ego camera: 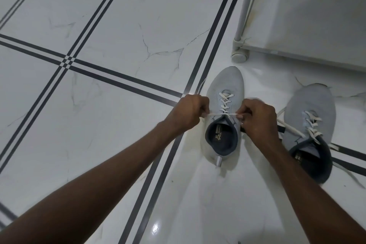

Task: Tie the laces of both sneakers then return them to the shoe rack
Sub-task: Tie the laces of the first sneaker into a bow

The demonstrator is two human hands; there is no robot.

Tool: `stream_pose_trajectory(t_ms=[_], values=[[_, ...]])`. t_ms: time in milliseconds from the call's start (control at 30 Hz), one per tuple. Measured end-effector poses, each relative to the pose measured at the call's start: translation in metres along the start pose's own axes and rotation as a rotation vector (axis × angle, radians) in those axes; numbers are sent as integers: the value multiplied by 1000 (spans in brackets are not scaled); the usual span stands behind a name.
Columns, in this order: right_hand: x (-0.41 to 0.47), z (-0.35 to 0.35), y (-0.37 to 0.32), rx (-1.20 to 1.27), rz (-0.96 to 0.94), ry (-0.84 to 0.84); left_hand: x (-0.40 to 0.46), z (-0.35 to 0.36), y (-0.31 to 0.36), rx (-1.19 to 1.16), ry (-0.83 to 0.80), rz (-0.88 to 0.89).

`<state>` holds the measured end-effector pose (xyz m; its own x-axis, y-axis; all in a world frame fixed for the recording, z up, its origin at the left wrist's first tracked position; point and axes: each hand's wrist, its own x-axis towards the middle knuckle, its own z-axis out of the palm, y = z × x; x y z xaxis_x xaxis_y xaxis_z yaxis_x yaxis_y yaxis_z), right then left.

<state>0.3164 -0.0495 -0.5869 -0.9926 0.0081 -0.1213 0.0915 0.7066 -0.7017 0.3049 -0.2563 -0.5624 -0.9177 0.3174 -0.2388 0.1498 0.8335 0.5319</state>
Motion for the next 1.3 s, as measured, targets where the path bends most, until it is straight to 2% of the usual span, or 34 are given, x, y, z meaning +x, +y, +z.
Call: stream_pose_trajectory(t_ms=[133, 267, 333, 400, 467, 533, 633, 700, 800, 900, 1000, 1067, 1167, 1300], values=[[-11, 10, 8, -70, -11, 1, -15, 14, -15, 113, -23, 103], [-5, 2, 8, -102, 16, -82, -10, 15, -24, 131, -57, 128], [3, -13, 7, -121, 19, -154, -9, 13, -28, 160, -98, 116], [10, -30, 2, -165, 11, -253, -9, -3, -31, 126, -197, 27], [17, -48, -7, -192, 1, -374, -11, -28, -37, -63, -354, -120], [21, -65, -17, -140, 2, -528, -16, -52, -37, -387, -471, -192], [23, -81, -25, 118, 8, -690, -18, -64, -30, -695, -369, -140], [21, -81, -25, 325, 30, -657, -11, -62, -20, -855, -285, -127], [17, -60, -24, 667, 157, -577, 2, -50, -8, -1046, -264, -106], [13, -35, -26, 840, 190, -435, 12, -35, -2, -1126, -157, -214], [10, -20, -30, 829, 195, -259, 18, -18, 3, -1083, -7, -380], [9, -15, -34, 756, 160, -179, 22, -9, 5, -1047, 33, -427], [8, -12, -39, 515, 45, -105, 27, -3, 10, -1085, -59, -420], [7, -13, -44, 379, 15, -146, 29, -5, 12, -1182, -203, -347]])
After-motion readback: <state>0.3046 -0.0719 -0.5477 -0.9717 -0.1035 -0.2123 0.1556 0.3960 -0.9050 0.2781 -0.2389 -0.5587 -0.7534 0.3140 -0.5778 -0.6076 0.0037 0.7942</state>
